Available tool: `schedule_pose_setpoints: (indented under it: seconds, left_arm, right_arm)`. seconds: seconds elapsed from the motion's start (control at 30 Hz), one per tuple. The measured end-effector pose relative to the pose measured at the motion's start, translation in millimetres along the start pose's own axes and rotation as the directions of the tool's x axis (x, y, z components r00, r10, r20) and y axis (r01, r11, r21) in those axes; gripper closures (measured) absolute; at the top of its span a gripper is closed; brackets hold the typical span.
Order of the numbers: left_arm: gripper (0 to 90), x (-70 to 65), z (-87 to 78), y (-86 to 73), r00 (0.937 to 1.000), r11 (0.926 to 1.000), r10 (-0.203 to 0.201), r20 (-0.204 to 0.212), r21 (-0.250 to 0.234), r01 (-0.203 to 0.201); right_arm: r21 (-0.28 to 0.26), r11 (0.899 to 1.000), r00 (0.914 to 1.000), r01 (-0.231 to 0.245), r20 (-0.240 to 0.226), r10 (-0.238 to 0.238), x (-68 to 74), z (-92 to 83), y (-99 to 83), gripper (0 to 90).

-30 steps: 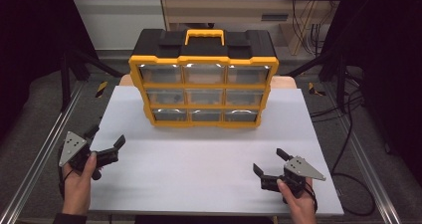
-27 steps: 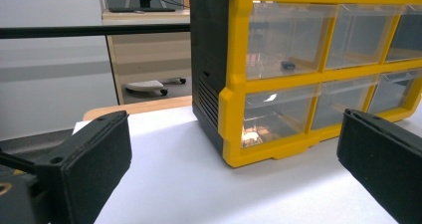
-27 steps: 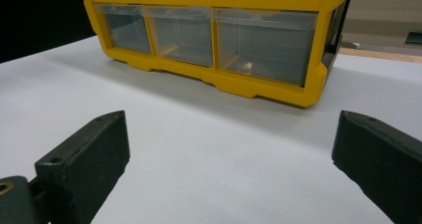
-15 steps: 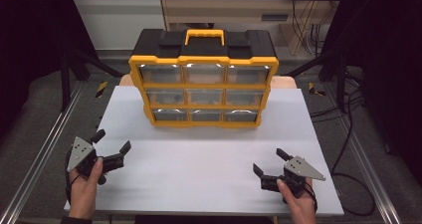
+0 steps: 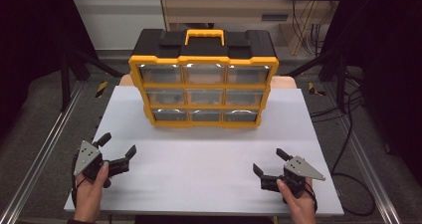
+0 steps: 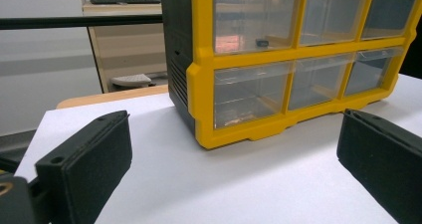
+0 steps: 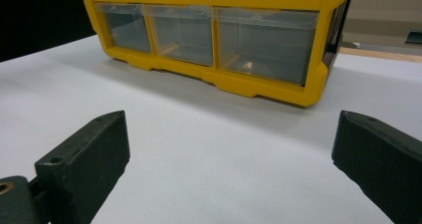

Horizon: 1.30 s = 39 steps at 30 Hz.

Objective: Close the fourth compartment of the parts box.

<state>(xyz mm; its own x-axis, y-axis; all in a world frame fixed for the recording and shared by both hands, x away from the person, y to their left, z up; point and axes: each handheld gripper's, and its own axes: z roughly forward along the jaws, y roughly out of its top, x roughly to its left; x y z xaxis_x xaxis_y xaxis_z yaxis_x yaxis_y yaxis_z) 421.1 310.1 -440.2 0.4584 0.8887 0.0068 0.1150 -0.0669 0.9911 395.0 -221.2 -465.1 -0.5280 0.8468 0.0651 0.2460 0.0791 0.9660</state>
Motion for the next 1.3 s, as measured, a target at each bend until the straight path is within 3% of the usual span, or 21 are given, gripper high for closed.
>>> schedule_pose_setpoints:
  seconds: [1.3]
  left_arm:
    - [0.6, -26.4, 12.0, -5.2, 0.9986, 0.9999, 0.012, 0.051, -0.004, -0.012]
  right_arm:
    - [0.005, 1.0, 1.0, 0.005, 0.004, -0.005, 0.7, 0.7, -0.5, 2.0]
